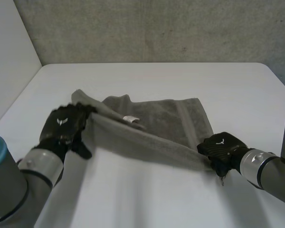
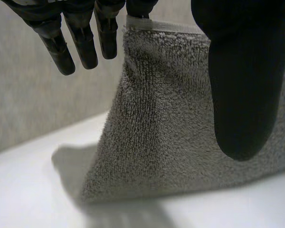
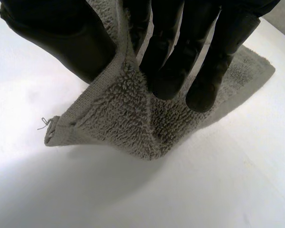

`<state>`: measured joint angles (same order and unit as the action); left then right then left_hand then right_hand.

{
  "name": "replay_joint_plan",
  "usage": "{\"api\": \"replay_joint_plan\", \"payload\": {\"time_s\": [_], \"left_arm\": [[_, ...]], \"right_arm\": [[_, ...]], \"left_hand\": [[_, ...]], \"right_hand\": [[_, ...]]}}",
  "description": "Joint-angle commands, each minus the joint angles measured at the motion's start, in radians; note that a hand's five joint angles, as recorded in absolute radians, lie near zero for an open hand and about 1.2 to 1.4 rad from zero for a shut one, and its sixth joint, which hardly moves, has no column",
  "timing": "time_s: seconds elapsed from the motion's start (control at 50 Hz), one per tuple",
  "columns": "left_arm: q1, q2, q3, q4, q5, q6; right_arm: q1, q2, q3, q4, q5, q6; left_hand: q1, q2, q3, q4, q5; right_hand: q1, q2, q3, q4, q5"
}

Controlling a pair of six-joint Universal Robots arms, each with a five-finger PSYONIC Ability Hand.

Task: Fold the laundry

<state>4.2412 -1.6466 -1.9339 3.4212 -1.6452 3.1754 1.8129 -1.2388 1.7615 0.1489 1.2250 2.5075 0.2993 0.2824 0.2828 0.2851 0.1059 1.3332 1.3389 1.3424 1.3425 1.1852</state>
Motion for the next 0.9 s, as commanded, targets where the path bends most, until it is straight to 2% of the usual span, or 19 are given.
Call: {"api": "replay_joint_plan", "payload": {"time_s": [0.02, 0.18, 0.22, 0.24, 0.28, 0.34, 0.48, 0.54, 0.6, 0.66, 0.7, 0.72, 0.76, 0.82, 0.88, 0.9], "left_arm": [[-0.053, -0.021, 0.116, 0.006, 0.019, -0.006], [-0.083, -0.033, 0.182, 0.009, 0.013, -0.025], [-0.089, -0.019, 0.181, 0.007, 0.012, -0.044], [-0.089, -0.019, 0.181, 0.007, 0.011, -0.045], [-0.092, 0.011, 0.162, 0.000, 0.010, -0.045], [-0.092, 0.021, 0.145, -0.010, 0.010, -0.043], [-0.070, 0.033, 0.027, -0.173, 0.015, -0.028], [-0.034, 0.033, -0.005, -0.243, 0.021, -0.017], [0.003, 0.033, -0.007, -0.257, 0.025, -0.005], [0.006, 0.034, 0.001, -0.255, 0.028, -0.002], [0.002, 0.040, 0.030, -0.238, 0.044, -0.003], [0.002, 0.041, 0.030, -0.238, 0.044, -0.003], [-0.017, 0.039, 0.067, -0.199, 0.065, -0.008], [-0.058, 0.010, 0.098, -0.148, 0.074, -0.009], [-0.089, -0.032, 0.116, -0.119, 0.074, -0.008], [-0.136, -0.086, 0.137, -0.090, 0.074, -0.006]], "right_arm": [[-0.007, 0.021, 0.009, -0.003, 0.002, -0.033], [-0.006, 0.039, 0.035, 0.009, 0.008, -0.133], [-0.006, 0.036, 0.038, 0.008, 0.010, -0.147], [-0.007, 0.030, 0.038, 0.008, 0.010, -0.151], [-0.007, 0.025, 0.036, 0.009, 0.007, -0.151], [-0.015, 0.016, 0.035, 0.006, 0.004, -0.150], [-0.038, -0.018, 0.029, 0.003, 0.001, -0.144], [-0.040, -0.022, 0.027, 0.003, -0.001, -0.142], [-0.041, -0.022, 0.026, 0.003, -0.001, -0.141], [-0.041, -0.022, 0.026, 0.003, -0.002, -0.141], [-0.041, -0.022, 0.026, 0.003, -0.002, -0.141], [-0.041, -0.022, 0.027, 0.003, -0.002, -0.141], [-0.040, -0.022, 0.029, 0.003, -0.002, -0.141], [-0.040, -0.022, 0.032, 0.003, -0.002, -0.141], [-0.038, -0.022, 0.033, 0.001, -0.004, -0.141], [-0.038, -0.021, 0.033, 0.001, -0.004, -0.141]], "left_hand": [[0.008, 0.025, 0.025, 0.022, 0.027], [0.102, 0.119, 0.119, 0.116, 0.121], [0.385, 0.402, 0.402, 0.399, 0.404], [0.387, 0.404, 0.403, 0.401, 0.406], [0.688, 0.705, 0.705, 0.702, 0.707], [0.769, 0.785, 0.785, 0.783, 0.787], [0.868, 0.885, 0.885, 0.882, 0.887], [0.868, 0.885, 0.885, 0.883, 0.887], [0.863, 0.879, 0.879, 0.877, 0.881], [0.845, 0.862, 0.861, 0.859, 0.864], [0.688, 0.704, 0.704, 0.702, 0.706], [0.686, 0.703, 0.703, 0.701, 0.705], [0.280, 0.297, 0.297, 0.294, 0.299], [0.147, 0.163, 0.163, 0.161, 0.165], [0.131, 0.148, 0.148, 0.146, 0.150], [0.117, 0.134, 0.133, 0.131, 0.136]], "right_hand": [[0.063, 0.057, 0.054, 0.054, 0.037], [0.063, 0.057, 0.054, 0.054, 0.037], [0.063, 0.057, 0.054, 0.054, 0.037], [0.063, 0.057, 0.054, 0.054, 0.037], [0.063, 0.057, 0.054, 0.054, 0.037], [0.063, 0.057, 0.054, 0.054, 0.037], [0.063, 0.057, 0.054, 0.054, 0.037], [0.063, 0.057, 0.054, 0.054, 0.037], [0.063, 0.057, 0.054, 0.054, 0.037], [0.063, 0.057, 0.054, 0.054, 0.037], [0.063, 0.057, 0.054, 0.054, 0.037], [0.063, 0.057, 0.054, 0.054, 0.037], [0.063, 0.057, 0.054, 0.054, 0.037], [0.063, 0.057, 0.054, 0.054, 0.037], [0.063, 0.057, 0.054, 0.054, 0.037], [0.063, 0.057, 0.054, 0.054, 0.037]]}}
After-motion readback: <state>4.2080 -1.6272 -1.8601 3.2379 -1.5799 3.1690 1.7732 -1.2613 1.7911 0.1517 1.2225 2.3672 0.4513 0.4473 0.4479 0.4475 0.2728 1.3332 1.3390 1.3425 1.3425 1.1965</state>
